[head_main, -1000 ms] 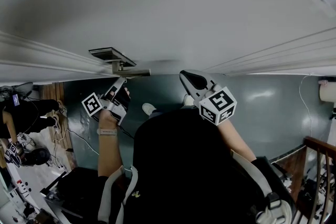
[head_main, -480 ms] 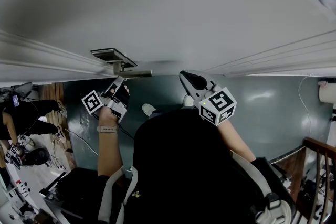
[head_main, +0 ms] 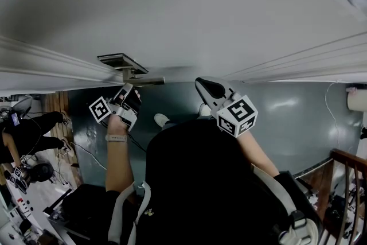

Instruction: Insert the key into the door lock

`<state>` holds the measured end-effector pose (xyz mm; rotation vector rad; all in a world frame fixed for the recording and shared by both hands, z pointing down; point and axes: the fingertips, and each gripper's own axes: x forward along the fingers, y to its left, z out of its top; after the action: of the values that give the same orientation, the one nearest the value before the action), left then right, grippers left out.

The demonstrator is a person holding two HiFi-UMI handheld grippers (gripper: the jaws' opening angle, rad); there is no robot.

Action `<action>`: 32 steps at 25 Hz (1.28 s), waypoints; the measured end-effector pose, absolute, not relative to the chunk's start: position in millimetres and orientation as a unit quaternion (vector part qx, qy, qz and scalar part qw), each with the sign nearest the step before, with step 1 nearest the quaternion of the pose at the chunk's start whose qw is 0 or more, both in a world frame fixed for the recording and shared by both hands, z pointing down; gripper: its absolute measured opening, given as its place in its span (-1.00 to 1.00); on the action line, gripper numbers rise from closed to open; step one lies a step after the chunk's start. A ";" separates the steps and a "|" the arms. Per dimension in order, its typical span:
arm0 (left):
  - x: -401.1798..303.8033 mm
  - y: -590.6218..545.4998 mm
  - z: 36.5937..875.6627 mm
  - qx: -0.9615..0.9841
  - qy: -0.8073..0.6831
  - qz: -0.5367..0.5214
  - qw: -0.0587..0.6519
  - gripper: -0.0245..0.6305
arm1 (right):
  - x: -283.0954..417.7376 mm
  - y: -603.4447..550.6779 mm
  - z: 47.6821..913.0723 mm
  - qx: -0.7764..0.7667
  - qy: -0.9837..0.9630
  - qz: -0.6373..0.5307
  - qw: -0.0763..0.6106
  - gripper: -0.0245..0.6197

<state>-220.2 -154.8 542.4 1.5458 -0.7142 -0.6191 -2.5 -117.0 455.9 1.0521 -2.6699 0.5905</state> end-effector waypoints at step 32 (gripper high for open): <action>-244.8 -72.5 505.9 0.743 -0.506 -0.123 0.420 -0.90 | -75.7 -99.6 443.0 0.196 -0.957 0.167 0.136 -0.88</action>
<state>-244.8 -72.5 505.9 1.8629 -1.2690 -0.3088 -75.7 -99.6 443.0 0.5690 -2.7703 0.4830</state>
